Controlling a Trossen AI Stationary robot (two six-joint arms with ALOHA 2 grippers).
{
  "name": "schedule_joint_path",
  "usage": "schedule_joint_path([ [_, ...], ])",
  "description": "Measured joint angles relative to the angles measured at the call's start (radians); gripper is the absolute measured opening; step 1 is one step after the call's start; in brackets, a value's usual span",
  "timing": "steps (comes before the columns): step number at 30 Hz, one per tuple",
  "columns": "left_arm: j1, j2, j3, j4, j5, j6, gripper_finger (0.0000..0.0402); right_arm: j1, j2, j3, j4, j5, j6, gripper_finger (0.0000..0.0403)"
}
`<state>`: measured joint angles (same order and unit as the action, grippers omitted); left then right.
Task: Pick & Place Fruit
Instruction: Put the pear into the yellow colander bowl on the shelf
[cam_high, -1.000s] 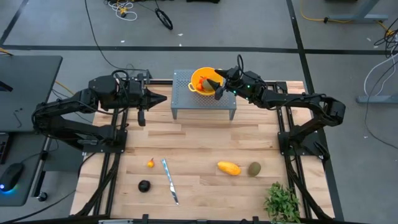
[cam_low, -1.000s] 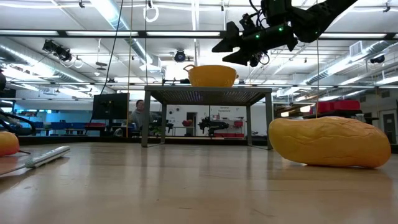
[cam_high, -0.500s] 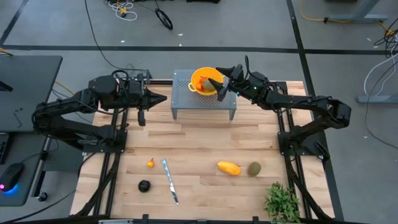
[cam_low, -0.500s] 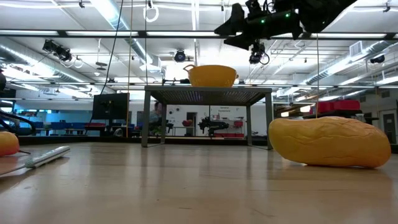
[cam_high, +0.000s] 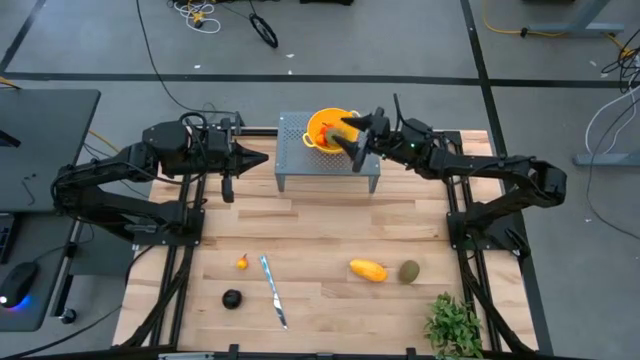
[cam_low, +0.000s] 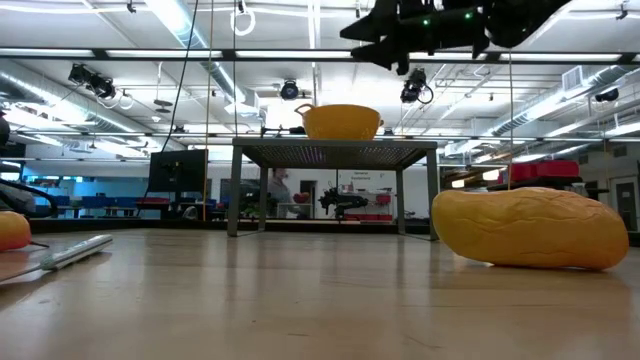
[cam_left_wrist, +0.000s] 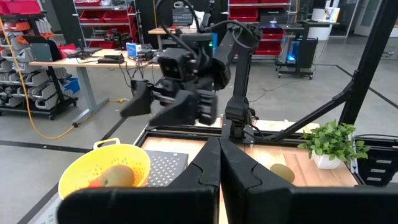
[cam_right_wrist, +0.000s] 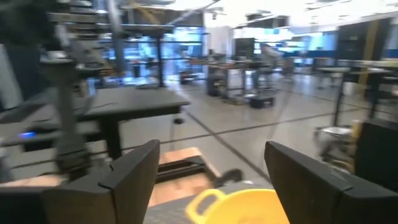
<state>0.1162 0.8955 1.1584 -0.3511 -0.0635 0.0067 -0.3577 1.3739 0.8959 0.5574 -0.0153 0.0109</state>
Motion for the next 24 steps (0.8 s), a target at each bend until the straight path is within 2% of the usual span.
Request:
schedule_joint_path([
  [11, 0.000, 0.000, 0.000, 0.000, 0.000, 0.001, 0.0001, 0.135, 0.000, 0.000, -0.009, -0.016, 0.000, 0.0211],
  [24, 0.000, 0.000, 0.000, 0.000, 0.000, 0.000, 0.0001, 0.177, 0.000, 0.000, -0.061, -0.013, 0.000, 0.0109],
])
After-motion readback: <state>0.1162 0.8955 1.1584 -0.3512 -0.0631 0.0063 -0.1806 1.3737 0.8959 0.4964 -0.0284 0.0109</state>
